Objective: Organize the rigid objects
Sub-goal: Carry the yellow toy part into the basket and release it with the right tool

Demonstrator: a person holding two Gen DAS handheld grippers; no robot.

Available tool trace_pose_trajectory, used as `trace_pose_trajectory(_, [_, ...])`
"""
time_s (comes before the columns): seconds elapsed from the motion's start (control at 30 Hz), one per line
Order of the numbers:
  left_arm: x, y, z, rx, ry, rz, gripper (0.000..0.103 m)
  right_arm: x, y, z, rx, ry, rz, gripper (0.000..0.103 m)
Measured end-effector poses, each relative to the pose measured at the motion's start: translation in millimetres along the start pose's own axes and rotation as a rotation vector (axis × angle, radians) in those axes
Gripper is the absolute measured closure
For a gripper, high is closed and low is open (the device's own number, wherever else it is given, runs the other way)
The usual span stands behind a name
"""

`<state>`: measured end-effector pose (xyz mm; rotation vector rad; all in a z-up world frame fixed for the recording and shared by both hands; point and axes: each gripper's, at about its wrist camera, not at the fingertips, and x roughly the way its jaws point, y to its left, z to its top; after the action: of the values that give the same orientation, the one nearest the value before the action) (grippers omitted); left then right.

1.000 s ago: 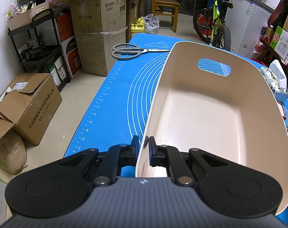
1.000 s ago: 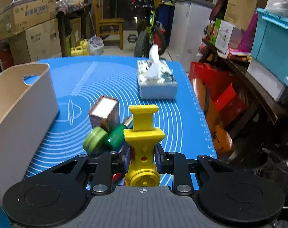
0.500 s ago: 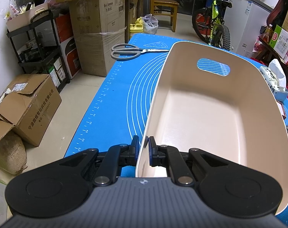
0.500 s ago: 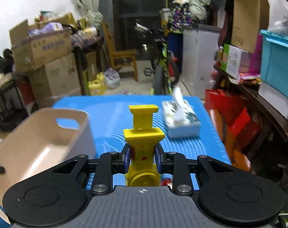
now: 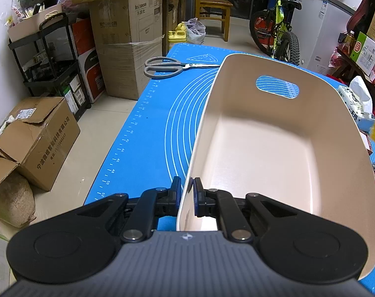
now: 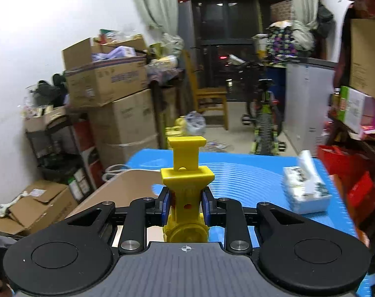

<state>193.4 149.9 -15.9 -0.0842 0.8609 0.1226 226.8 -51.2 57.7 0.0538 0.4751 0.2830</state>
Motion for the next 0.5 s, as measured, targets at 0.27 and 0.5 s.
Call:
trace_pose_trajectory(0.27, [0,0,-1,0.002,-0.001,0.001,0.091,31,57,-4,-0.068,0.076,0.091,0.068])
trace_pose_trajectory(0.5, [1,-1,-1,0.006,-0.001,0.002,0.091,60,79,-23,-0.095,0.229,0.118,0.069])
